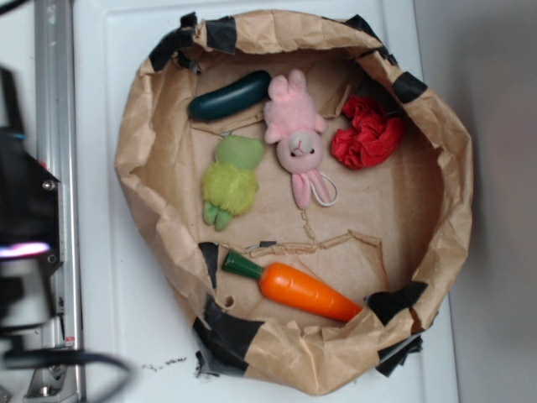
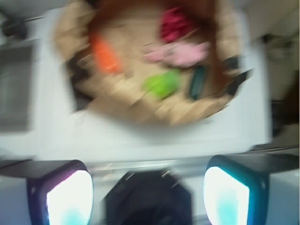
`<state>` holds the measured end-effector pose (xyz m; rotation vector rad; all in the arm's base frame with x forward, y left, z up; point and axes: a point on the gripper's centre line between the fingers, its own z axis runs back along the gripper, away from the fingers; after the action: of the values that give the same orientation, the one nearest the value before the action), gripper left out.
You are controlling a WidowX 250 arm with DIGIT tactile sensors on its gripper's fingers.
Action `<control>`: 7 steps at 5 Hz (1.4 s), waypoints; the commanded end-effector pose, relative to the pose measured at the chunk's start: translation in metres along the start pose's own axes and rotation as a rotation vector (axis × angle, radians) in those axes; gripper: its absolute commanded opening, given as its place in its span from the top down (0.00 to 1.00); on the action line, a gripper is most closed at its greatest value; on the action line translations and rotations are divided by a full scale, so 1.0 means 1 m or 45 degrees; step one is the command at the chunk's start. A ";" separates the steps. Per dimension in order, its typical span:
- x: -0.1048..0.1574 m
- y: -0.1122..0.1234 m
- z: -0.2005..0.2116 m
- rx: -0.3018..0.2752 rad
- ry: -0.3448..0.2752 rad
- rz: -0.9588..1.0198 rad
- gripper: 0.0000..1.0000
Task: Grab the green animal.
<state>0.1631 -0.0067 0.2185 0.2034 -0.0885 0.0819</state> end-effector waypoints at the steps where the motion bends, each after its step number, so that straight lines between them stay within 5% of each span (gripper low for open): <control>1: 0.073 -0.007 -0.048 0.258 -0.153 0.599 0.00; 5: 0.073 -0.007 -0.048 0.258 -0.153 0.599 0.00; 6: 0.076 0.003 -0.099 0.161 -0.012 0.803 0.00; 7: 0.070 0.008 -0.117 0.047 0.049 0.890 0.00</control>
<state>0.2405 0.0180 0.1002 0.2147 -0.0736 0.7628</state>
